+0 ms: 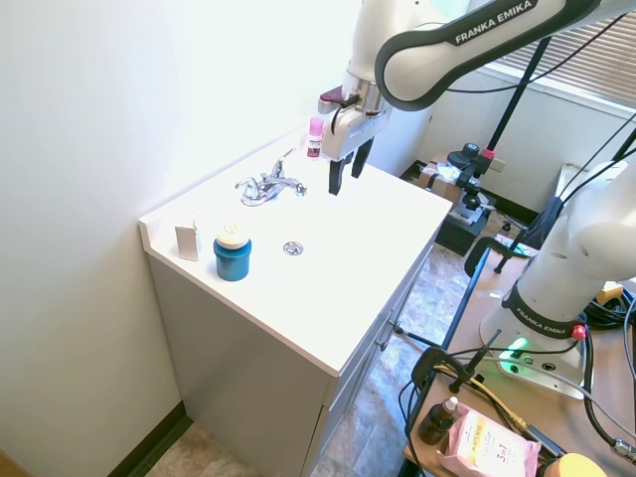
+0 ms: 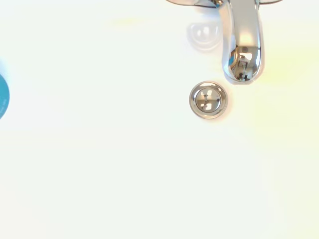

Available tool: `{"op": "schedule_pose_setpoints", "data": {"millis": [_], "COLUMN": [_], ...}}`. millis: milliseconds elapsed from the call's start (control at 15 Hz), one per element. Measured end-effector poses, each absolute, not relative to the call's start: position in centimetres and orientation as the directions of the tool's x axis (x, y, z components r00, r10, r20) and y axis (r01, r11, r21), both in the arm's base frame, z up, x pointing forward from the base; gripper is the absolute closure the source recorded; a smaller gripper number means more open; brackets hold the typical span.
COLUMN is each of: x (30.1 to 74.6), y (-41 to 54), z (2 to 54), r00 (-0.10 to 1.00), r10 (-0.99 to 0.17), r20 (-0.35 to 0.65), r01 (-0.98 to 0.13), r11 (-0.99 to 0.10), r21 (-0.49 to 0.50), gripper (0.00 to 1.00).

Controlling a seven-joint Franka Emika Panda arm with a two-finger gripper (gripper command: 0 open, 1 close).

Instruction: Turn on the hot water

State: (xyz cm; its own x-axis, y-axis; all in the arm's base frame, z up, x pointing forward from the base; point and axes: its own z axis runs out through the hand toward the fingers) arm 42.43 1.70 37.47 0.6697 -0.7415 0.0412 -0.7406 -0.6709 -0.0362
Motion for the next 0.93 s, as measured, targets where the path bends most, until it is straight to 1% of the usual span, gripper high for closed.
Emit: {"op": "schedule_pose_setpoints", "data": {"millis": [133,200,333,467,667,800,933], "x": [42.5,42.7,43.7,45.6,49.7,52.1,53.8], "y": [1.8,2.2,3.6,5.5,6.7,7.7,9.1], "z": [37.5,37.7,37.7,36.8,35.9,35.9,35.5], "r00": [0.666,0.659,0.618,0.579,0.502,0.464,0.447], "r10": [-0.744,-0.748,-0.767,-0.773,-0.768,-0.76,-0.743], "r20": [0.048,0.077,0.169,0.261,0.397,0.455,0.498], "r01": [-0.743,-0.748,-0.774,-0.793,-0.821,-0.826,-0.82], "r11": [-0.668,-0.663,-0.632,-0.608,-0.568,-0.557,-0.563], "r21": [-0.037,-0.042,-0.039,-0.04,-0.061,-0.089,-0.104], "gripper": [0.0,0.0,0.0,0.0,0.0,0.0,0.0]}}
